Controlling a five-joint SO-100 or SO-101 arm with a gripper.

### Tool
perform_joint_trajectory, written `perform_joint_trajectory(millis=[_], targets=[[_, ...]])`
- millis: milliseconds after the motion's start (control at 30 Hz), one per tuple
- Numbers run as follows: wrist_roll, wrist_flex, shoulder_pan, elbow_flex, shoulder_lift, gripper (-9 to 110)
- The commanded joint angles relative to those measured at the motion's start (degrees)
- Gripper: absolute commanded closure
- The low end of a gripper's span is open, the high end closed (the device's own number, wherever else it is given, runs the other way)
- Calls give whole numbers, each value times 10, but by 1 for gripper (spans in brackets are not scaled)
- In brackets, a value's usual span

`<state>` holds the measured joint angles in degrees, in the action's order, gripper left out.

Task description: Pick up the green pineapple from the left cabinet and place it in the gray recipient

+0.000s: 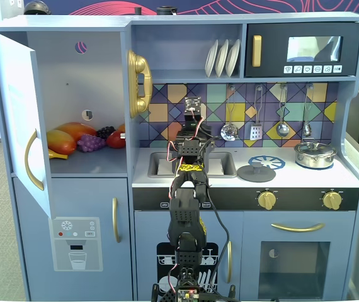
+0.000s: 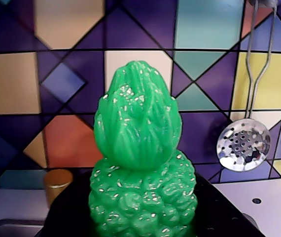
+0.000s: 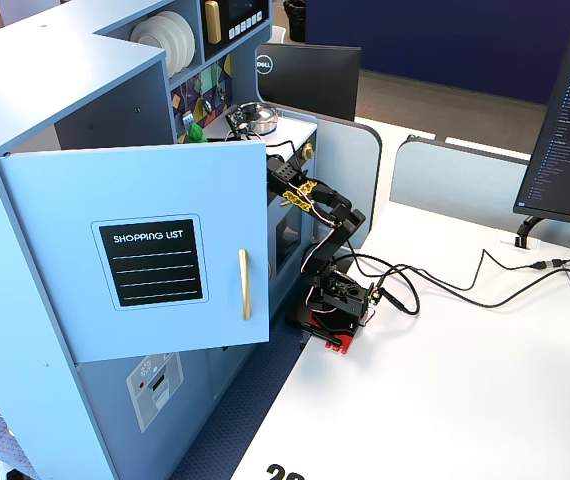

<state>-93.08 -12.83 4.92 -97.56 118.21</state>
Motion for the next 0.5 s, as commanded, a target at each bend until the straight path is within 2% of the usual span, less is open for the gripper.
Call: perform_joint_trajectory(millis=[0, 100, 300, 367, 467], targets=[[49, 12, 9, 51, -7, 73], [50, 11, 10, 49, -7, 68], [42, -31, 11, 52, 22, 69], [45, -99, 4, 52, 78, 70], [69, -295, -4, 87, 190, 75]])
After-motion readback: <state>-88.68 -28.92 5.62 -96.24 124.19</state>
